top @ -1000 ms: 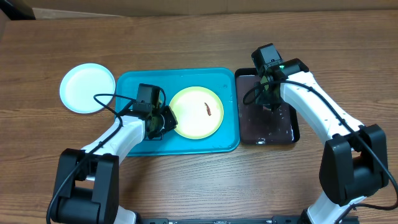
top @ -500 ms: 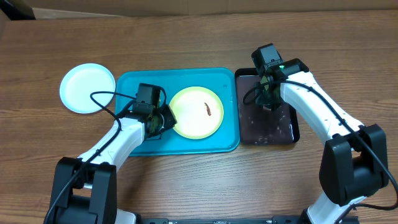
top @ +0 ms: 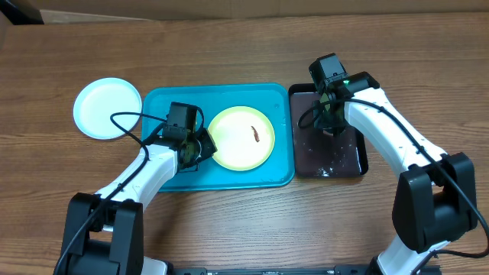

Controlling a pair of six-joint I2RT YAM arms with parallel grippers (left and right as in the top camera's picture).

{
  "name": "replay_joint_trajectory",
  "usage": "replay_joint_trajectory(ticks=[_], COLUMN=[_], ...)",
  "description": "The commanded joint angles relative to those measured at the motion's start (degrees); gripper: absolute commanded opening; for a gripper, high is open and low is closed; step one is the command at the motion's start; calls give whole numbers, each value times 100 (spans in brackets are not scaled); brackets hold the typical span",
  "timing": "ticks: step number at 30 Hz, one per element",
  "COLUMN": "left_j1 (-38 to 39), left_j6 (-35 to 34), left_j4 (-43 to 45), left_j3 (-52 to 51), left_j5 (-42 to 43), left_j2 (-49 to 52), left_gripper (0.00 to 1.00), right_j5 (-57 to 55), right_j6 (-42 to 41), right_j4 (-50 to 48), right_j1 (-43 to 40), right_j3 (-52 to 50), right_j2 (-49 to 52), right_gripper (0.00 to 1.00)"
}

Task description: Clean dirty plates on tray and stack at the side

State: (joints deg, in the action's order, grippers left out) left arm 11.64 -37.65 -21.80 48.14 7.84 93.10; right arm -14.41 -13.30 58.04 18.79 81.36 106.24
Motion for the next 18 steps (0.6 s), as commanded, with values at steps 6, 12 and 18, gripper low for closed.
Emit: replay_joint_trajectory(ticks=[6,12,18], left_j1=[44,44,44], left_j6=[109,131,173], left_j4=[114,120,133], left_j3=[-11,-11,-11], left_j5=[-13,-9,13], left_j2=[76,76,79], left_gripper=[16,17,20], right_j5=[-98,-87,-28], right_j6=[-26,-28,-24], right_j4=[-42,-79,-470], right_j1=[17,17,17], right_j3=[153,55,-321], right_j2=[-214,-214,-197], right_gripper=[4,4,4])
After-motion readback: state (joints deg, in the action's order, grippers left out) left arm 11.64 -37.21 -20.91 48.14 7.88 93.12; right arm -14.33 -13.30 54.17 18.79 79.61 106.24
